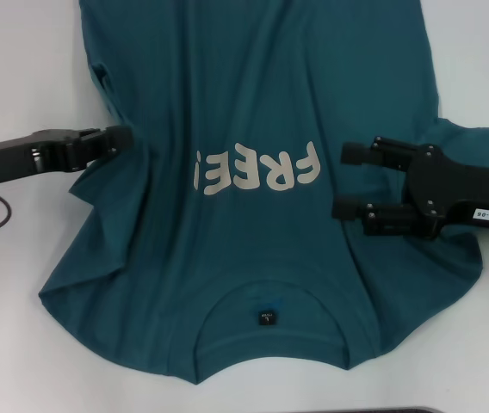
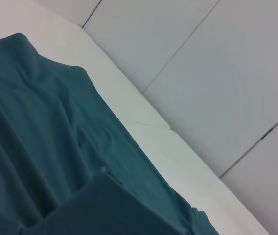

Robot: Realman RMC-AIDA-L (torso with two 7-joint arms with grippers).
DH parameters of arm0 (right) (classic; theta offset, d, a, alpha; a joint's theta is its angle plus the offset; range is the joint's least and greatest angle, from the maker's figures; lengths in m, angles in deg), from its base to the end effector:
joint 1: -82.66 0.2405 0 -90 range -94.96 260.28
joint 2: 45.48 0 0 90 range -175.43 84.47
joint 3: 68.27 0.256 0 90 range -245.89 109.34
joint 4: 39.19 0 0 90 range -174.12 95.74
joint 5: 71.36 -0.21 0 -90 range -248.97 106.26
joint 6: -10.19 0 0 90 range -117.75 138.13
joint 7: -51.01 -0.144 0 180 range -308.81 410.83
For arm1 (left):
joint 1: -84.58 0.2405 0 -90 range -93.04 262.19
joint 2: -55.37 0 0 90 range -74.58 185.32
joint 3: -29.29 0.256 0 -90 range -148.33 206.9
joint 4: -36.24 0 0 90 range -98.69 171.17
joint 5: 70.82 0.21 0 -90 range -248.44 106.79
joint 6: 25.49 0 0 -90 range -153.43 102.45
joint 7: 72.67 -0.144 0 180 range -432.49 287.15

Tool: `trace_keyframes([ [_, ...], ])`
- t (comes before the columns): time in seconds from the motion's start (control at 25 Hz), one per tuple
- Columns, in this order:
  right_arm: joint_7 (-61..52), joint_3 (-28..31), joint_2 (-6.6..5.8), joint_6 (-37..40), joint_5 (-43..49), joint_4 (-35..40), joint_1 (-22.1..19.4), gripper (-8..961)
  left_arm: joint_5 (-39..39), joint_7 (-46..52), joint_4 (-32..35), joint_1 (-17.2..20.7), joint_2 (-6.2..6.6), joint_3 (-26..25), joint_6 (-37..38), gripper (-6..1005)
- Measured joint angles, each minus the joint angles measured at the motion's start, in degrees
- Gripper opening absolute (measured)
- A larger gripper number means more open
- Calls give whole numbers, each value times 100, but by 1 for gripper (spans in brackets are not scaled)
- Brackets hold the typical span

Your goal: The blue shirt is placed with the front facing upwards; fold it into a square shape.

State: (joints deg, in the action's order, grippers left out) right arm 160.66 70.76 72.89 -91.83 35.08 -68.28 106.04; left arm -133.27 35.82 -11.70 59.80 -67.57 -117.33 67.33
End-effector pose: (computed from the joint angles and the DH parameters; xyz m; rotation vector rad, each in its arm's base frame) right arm 0.2740 0.2672 -0.0080 -2.7511 0.6338 1.0581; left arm -0.2763 0.3091 0.0160 -2.4835 -1.3097 -0.8245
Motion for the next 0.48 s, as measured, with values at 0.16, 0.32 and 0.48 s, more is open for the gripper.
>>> trace_keyframes([
  [0.16, 4, -11, 0, -3, 0, 0, 0, 893, 10, -25, 184, -73, -71, 114, -346, 1],
  [0.32, 4, -17, 0, -15, 0, 0, 0, 893, 10, -35, 368, -116, -81, 178, -563, 1],
  [0.48, 3, -17, 0, -70, 0, 0, 0, 893, 12, -44, 471, -131, -80, 237, -673, 0],
])
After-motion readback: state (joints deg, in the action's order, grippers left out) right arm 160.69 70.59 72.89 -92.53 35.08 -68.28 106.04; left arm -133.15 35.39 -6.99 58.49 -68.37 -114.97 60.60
